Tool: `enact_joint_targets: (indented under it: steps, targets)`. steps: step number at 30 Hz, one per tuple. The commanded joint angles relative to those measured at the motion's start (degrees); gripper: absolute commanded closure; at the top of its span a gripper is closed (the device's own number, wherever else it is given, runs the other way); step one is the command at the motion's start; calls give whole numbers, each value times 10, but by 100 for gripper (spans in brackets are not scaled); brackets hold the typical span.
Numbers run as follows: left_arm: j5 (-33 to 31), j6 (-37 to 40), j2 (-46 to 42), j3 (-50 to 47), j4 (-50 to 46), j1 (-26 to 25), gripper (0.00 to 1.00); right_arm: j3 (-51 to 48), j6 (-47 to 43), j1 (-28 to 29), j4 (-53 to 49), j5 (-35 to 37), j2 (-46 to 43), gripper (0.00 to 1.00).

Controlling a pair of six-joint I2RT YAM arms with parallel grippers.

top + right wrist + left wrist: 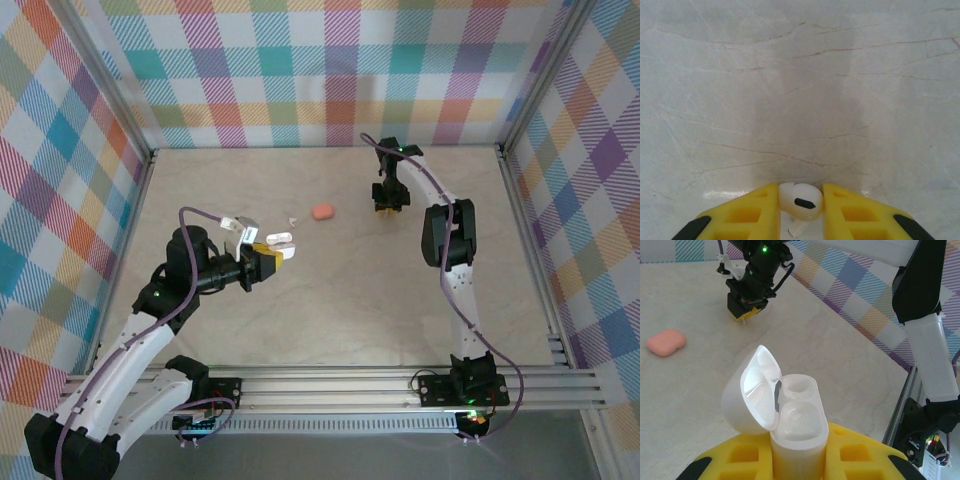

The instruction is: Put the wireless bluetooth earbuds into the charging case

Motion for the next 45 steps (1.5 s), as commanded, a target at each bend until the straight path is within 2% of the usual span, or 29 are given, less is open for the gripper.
enact_joint_targets:
  steps: [1,16,26,31,36,40,45]
  targets:
    - [7,-1,-16,5,4,-1,100,-28,-12,7,-6,-9,-30,76]
    - [22,-51,-30,-44,58,-3,100,-205,-37,44,78,-11,-221,78]
    - [37,-94,-1,-66,145,-11,100,-323,-42,166,145,2,-379,79]
    - [36,-94,10,-59,153,-16,100,-367,-38,218,189,-2,-460,79]
    - [34,-101,25,-59,191,-17,100,-428,-24,249,257,-41,-538,79]
    - [59,-104,56,-32,189,-19,100,-477,-22,263,323,-70,-590,81]
    - [74,-107,68,-21,194,-22,100,-570,-43,274,463,-135,-656,82]
